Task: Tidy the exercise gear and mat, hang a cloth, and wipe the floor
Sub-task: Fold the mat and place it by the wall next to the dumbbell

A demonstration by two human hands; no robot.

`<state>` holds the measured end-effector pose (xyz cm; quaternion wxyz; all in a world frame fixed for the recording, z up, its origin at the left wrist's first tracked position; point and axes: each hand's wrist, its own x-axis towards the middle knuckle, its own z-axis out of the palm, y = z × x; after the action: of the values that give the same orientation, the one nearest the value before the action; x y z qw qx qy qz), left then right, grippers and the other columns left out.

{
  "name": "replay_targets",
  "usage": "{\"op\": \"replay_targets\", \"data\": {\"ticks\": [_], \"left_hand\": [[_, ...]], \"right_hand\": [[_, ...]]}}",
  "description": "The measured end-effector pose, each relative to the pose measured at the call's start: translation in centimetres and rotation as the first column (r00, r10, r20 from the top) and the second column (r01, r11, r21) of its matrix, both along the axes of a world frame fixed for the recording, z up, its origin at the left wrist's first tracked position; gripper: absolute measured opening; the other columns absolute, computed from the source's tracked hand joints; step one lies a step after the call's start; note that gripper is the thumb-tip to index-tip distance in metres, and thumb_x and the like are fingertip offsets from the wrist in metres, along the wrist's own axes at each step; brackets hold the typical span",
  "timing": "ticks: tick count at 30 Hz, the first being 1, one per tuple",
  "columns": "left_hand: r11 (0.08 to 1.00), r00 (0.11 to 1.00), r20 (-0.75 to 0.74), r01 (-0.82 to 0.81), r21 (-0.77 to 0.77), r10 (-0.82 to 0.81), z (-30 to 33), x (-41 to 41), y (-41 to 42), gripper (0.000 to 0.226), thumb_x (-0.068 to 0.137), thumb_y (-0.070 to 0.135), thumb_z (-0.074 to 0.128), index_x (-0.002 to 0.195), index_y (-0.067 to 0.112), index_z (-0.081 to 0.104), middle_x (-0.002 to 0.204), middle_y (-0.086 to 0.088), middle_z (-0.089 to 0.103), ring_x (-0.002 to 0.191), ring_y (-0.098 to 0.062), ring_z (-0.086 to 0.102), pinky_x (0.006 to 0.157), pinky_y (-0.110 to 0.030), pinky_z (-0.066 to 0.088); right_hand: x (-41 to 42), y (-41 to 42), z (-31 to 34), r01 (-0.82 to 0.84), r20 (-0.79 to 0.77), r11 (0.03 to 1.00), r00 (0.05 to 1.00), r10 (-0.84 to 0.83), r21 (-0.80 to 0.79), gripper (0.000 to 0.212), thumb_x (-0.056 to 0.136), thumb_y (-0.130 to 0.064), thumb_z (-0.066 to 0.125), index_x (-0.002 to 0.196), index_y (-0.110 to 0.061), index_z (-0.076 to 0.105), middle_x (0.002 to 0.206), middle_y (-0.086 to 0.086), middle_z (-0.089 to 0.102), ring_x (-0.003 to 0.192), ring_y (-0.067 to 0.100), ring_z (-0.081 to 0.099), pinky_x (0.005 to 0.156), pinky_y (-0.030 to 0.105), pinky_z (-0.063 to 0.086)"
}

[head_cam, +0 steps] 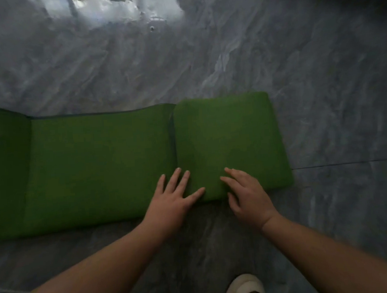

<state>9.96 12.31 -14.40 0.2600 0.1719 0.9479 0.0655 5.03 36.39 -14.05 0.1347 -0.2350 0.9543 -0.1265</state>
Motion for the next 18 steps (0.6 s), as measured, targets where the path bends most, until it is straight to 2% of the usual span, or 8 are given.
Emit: {"op": "replay_targets", "data": {"ticks": [2,5,6,9,12,14,16,18], "left_hand": [[0.999,1.0,0.003,0.027,-0.036,-0.027,0.1,-0.5,-0.1,0.075,0.099,0.028,0.04,0.15,0.049,-0.011,0.155,-0.006,-0.028,0.137,-0.029,-0.034,0.118,-0.059,-0.002],[0.997,0.996,-0.07,0.054,-0.053,-0.058,-0.9,-0.5,-0.4,0.082,0.097,0.027,0.045,0.148,0.049,-0.016,0.153,-0.006,-0.026,0.137,-0.031,-0.035,0.116,-0.062,-0.001],[0.997,0.986,-0.152,0.069,-0.027,-0.072,-1.7,-0.2,-0.5,0.09,0.092,0.027,0.055,0.15,0.047,-0.011,0.157,-0.009,-0.015,0.142,-0.033,-0.03,0.114,-0.065,0.0],[0.991,0.965,-0.225,0.134,-0.001,-0.131,-3.3,0.6,-0.5,0.104,0.064,0.024,0.08,0.153,0.031,0.025,0.158,-0.01,0.026,0.15,-0.03,-0.003,0.112,-0.068,0.01],[0.987,0.936,-0.322,0.159,0.016,-0.146,-3.3,0.6,-0.5,0.085,0.072,0.022,0.064,0.151,0.028,0.033,0.154,-0.003,0.038,0.15,-0.028,-0.005,0.111,-0.064,0.006],[0.986,0.91,-0.398,0.152,0.063,-0.114,-2.7,0.3,-0.4,0.071,0.08,0.025,0.041,0.151,0.03,0.032,0.153,-0.001,0.041,0.151,-0.027,-0.004,0.108,-0.069,0.019],[0.982,0.906,-0.41,0.16,0.103,-0.104,-2.0,0.3,-0.7,0.066,0.082,0.025,0.036,0.148,0.029,0.038,0.152,-0.002,0.042,0.15,-0.031,0.014,0.102,-0.072,0.032],[0.978,0.903,-0.408,0.189,0.089,-0.137,-2.3,0.5,-1.0,0.067,0.081,0.024,0.041,0.148,0.03,0.039,0.152,-0.002,0.042,0.149,-0.033,0.019,0.105,-0.07,0.029]], "right_hand": [[-0.9,2.1,0.5,0.172,-0.009,0.979,0.985,-0.172,0.114,0.053,0.083,-0.037,0.043,0.131,-0.023,0.06,0.149,0.004,0.048,0.135,0.025,0.046,0.103,0.049,0.04],[-2.0,5.2,0.4,0.372,0.037,0.896,0.92,-0.391,0.244,0.06,0.088,-0.05,0.042,0.146,-0.033,0.041,0.162,0.002,0.024,0.148,0.027,0.02,0.115,0.057,0.024],[-2.3,6.0,0.2,0.423,0.068,0.872,0.89,-0.45,0.245,0.064,0.089,-0.053,0.043,0.149,-0.035,0.035,0.165,0.003,0.016,0.15,0.03,0.013,0.118,0.057,0.02],[-2.9,6.8,-0.1,0.504,0.162,0.829,0.821,-0.547,0.244,0.074,0.092,-0.055,0.051,0.155,-0.035,0.018,0.166,0.009,-0.001,0.15,0.036,0.003,0.121,0.053,0.015],[-3.2,6.5,-0.4,0.512,0.173,0.815,0.807,-0.565,0.272,0.075,0.094,-0.054,0.049,0.156,-0.034,0.013,0.166,0.01,-0.002,0.15,0.035,0.002,0.12,0.054,0.015],[-3.0,6.1,-0.4,0.485,0.121,0.81,0.829,-0.546,0.33,0.07,0.096,-0.051,0.042,0.157,-0.031,0.014,0.166,0.01,0.002,0.151,0.034,0.005,0.119,0.056,0.017],[-2.4,5.3,-0.2,0.387,0.011,0.863,0.911,-0.413,0.324,0.065,0.093,-0.038,0.043,0.155,-0.026,0.025,0.164,0.011,0.017,0.149,0.035,0.018,0.114,0.061,0.024],[-1.8,4.3,0.0,0.194,-0.018,0.951,0.981,-0.195,0.243,0.078,0.075,-0.022,0.055,0.15,-0.024,0.036,0.16,0.012,0.031,0.145,0.034,0.031,0.11,0.063,0.032]]}}
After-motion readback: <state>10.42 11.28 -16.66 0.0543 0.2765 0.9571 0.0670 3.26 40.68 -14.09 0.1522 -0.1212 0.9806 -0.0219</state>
